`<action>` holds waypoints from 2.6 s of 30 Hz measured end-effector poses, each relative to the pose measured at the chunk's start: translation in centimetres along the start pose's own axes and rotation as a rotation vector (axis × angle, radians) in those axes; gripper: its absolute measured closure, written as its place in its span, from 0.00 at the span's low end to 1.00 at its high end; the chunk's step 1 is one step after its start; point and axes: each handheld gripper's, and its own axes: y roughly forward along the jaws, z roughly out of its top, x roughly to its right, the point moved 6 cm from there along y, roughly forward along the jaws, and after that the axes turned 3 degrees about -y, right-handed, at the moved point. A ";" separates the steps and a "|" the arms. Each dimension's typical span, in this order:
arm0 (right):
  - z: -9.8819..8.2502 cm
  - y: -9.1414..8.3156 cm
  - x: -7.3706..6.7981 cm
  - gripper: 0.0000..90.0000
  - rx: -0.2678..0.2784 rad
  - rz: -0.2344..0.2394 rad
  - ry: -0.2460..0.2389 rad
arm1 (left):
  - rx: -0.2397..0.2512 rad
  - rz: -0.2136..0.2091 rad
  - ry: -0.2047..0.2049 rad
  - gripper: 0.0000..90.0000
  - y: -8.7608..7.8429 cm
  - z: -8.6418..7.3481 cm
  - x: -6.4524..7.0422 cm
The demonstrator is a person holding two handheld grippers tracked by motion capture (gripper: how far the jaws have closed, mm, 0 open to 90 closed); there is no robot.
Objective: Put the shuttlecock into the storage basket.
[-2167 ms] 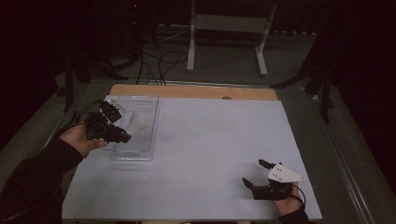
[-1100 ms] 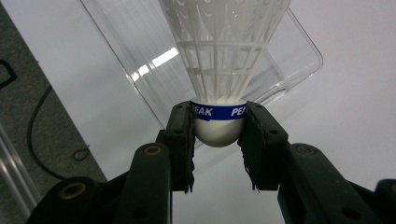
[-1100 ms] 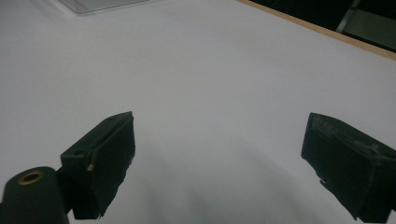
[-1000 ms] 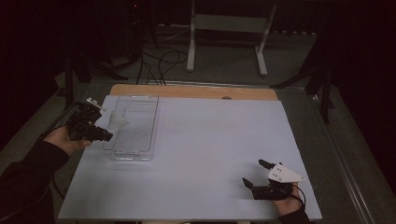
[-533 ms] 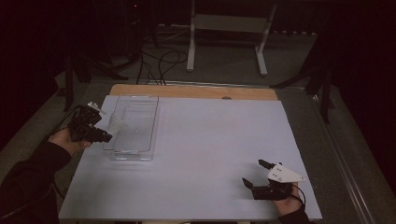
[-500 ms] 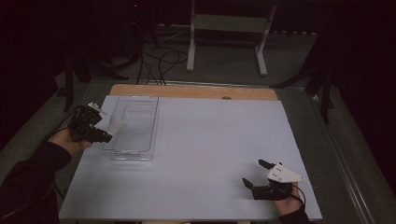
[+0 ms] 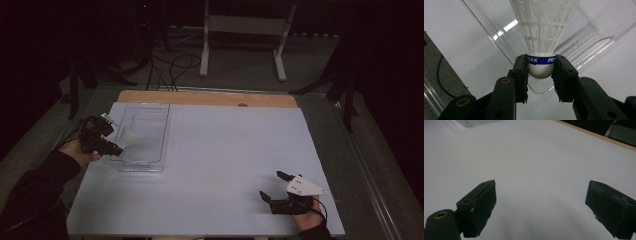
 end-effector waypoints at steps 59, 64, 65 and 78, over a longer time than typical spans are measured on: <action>-0.1 0.0 0.0 0.11 -0.007 0.002 0.001 | -0.046 0.069 -0.046 0.17 -0.4 2.0 1.2; -0.1 0.0 0.1 0.11 -0.006 0.000 0.002 | -0.034 0.064 -0.022 0.14 -0.7 2.2 1.6; -0.1 0.0 0.0 0.11 -0.006 0.001 0.003 | -0.025 0.058 -0.016 0.14 -0.8 2.2 1.6; -0.2 0.0 0.1 0.11 -0.007 0.000 0.003 | 0.010 0.005 0.000 0.00 -1.1 3.1 2.3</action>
